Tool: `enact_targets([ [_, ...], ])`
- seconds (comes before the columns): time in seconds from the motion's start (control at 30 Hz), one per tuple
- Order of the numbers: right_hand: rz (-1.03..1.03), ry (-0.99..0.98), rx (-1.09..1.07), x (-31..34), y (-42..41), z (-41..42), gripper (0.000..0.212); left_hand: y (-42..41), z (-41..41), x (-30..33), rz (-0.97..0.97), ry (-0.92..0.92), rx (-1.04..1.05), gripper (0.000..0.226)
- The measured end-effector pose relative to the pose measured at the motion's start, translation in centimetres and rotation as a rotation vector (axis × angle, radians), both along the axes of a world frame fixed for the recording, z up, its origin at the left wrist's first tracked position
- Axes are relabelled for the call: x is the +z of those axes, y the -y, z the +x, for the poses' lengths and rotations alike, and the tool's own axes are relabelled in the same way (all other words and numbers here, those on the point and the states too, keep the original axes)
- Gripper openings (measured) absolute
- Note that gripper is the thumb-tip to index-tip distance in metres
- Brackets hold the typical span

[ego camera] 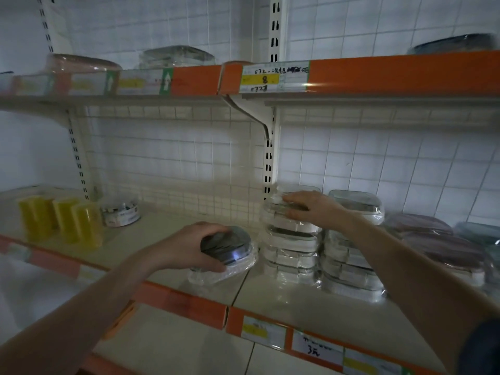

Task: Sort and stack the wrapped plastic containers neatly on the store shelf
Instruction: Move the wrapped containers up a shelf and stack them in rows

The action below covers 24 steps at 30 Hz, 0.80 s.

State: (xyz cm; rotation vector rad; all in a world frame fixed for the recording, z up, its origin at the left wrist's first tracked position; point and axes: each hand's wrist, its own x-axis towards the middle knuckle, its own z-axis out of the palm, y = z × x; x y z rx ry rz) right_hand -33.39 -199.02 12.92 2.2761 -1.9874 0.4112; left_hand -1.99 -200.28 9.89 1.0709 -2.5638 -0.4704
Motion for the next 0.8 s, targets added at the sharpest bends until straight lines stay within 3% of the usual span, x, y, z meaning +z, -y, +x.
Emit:
enact_targets([
  [0.1, -0.066, -0.079, -0.029, -0.4, -0.9, 0.1, 0.061, -0.1, -0.4, 0.0, 0.015, -0.019, -0.013, 0.075],
  [0.3, -0.182, 0.104, -0.156, -0.2, -4.9, -1.4, 0.049, -0.9, -2.2, 0.8, 0.03, -0.058, -0.067, 0.073],
  [0.8, -0.354, 0.109, -0.597, -2.1, -22.7, -16.3, 0.028, -8.7, -15.0, 2.3, 0.047, -0.035, -0.261, 0.076],
])
